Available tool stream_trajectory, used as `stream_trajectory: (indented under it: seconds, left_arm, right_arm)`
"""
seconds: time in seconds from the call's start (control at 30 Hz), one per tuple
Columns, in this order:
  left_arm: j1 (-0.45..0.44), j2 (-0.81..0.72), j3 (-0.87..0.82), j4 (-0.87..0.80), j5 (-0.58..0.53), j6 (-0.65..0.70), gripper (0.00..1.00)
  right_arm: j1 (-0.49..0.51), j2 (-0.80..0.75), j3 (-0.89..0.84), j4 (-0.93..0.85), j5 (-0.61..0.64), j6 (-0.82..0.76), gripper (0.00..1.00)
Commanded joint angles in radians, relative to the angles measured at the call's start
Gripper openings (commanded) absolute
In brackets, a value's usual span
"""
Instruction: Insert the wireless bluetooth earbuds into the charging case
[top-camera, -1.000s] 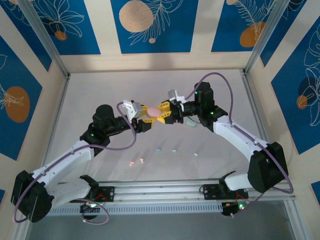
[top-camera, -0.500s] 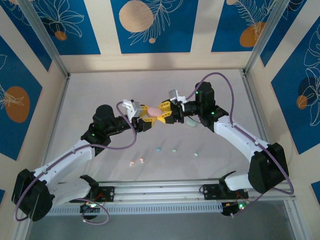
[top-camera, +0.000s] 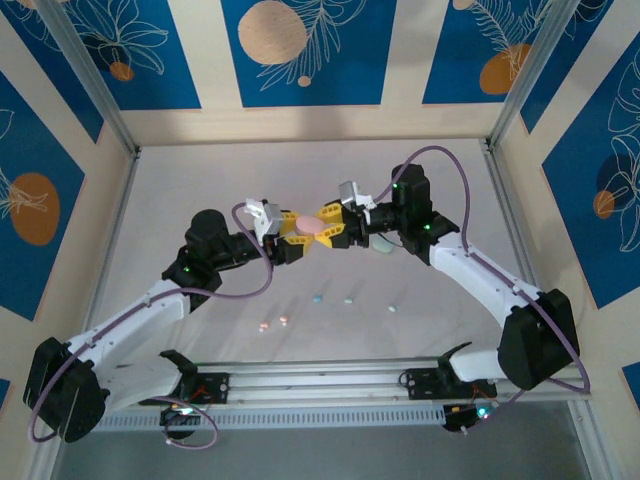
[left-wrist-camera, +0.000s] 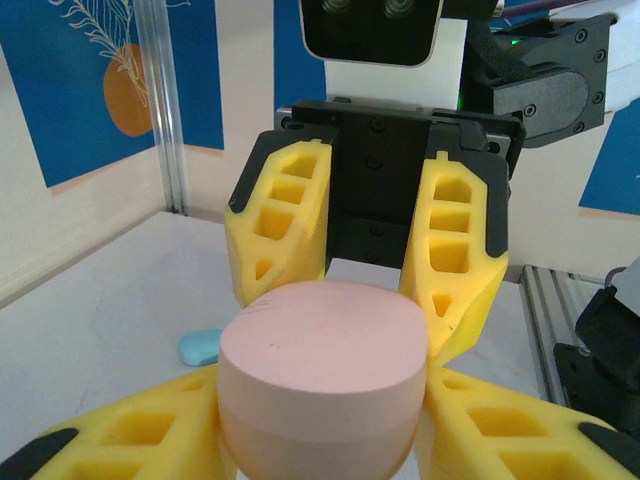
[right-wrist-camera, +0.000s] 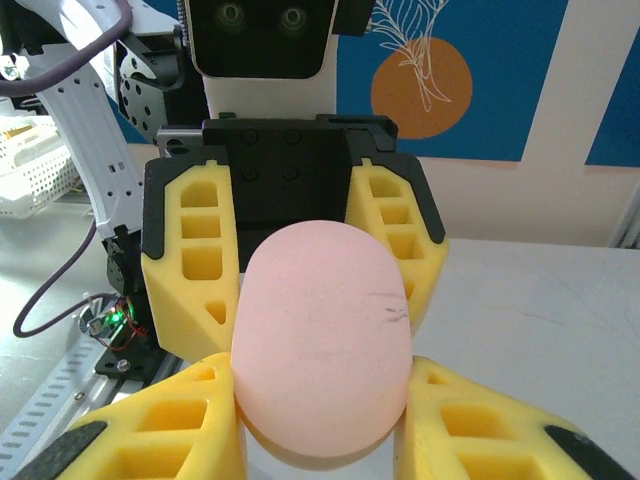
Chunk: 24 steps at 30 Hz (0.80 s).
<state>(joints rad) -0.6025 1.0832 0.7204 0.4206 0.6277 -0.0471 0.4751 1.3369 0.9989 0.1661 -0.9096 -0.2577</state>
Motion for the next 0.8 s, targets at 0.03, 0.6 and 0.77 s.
stream_trajectory:
  seconds: [0.03,0.6,0.77]
  left_arm:
    - [-0.008,0.005,0.009,0.071,0.055,-0.034,0.45]
    - [-0.009,0.001,-0.029,0.104,0.061,0.047,0.23]
    - [-0.009,0.003,-0.039,0.12,0.088,0.059,0.23]
  right_arm:
    - [0.024,-0.018,0.014,-0.021,0.002,-0.045,0.33]
    - [0.0,0.023,0.121,-0.174,-0.007,0.112,0.5]
    - [-0.037,0.068,0.19,-0.227,-0.053,0.245,0.58]
